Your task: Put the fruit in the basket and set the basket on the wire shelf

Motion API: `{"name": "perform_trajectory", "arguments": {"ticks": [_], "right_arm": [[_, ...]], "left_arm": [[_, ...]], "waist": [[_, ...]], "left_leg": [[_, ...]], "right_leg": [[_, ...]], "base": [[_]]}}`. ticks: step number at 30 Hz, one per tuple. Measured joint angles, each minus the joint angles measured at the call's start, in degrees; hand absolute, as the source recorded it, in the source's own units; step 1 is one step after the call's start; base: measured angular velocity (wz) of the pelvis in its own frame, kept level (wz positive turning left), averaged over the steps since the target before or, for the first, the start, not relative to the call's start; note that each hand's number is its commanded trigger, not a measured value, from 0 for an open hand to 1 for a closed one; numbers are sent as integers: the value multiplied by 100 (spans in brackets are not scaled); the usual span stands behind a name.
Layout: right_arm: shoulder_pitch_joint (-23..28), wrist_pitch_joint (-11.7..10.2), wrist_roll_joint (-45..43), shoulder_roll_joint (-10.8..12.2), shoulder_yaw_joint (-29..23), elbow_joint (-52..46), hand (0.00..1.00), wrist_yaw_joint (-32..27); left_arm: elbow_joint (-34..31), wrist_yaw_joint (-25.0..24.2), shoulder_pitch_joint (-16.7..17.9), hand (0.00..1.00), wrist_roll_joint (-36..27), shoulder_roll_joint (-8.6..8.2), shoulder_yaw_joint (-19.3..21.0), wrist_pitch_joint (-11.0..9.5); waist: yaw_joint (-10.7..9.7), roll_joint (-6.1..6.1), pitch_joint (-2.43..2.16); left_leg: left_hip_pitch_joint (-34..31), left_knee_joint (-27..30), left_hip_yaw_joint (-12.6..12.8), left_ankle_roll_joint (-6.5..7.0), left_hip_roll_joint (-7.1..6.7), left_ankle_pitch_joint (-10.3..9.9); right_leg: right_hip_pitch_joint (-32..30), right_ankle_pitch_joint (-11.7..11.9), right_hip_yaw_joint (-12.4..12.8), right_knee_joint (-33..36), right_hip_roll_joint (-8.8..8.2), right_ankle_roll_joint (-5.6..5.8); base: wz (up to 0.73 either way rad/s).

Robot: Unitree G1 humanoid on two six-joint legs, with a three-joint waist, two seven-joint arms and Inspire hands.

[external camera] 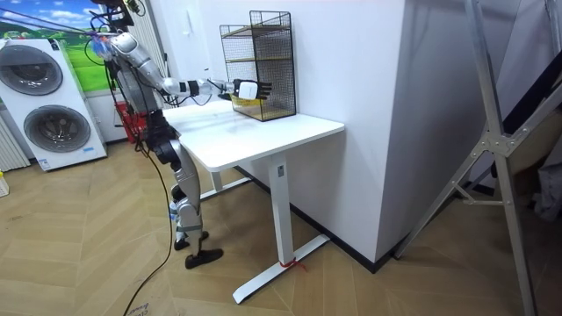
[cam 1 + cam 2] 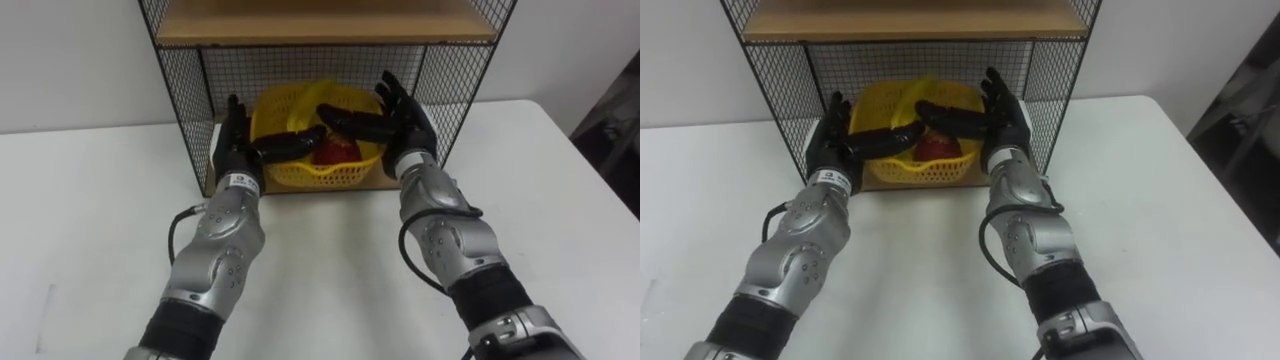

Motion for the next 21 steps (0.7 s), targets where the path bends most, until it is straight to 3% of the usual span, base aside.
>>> {"name": "perform_trajectory", "arguments": {"ticks": [6,15,21], "right_arm": [[0,268,-21,-29,-33,116,0,-16],[-29,338,-17,-30,-269,409,0,35],[-447,390,-13,-23,-592,1100,0,37]], "left_arm": [[464,-16,-157,0,-7,-58,166,98],[970,-130,-429,0,0,-51,359,164],[1102,-272,-573,0,59,-28,529,316]], "waist": [[8,10,-8],[12,60,-55],[18,63,-57]], "left_leg": [[50,20,0,-3,3,3],[146,1,2,-3,5,2],[147,7,6,-3,4,2]], "right_leg": [[48,2,-31,1,-5,-3],[135,2,-62,12,-9,-4],[147,6,-45,11,-6,-10]], "base": [[0],[0],[0]]}}
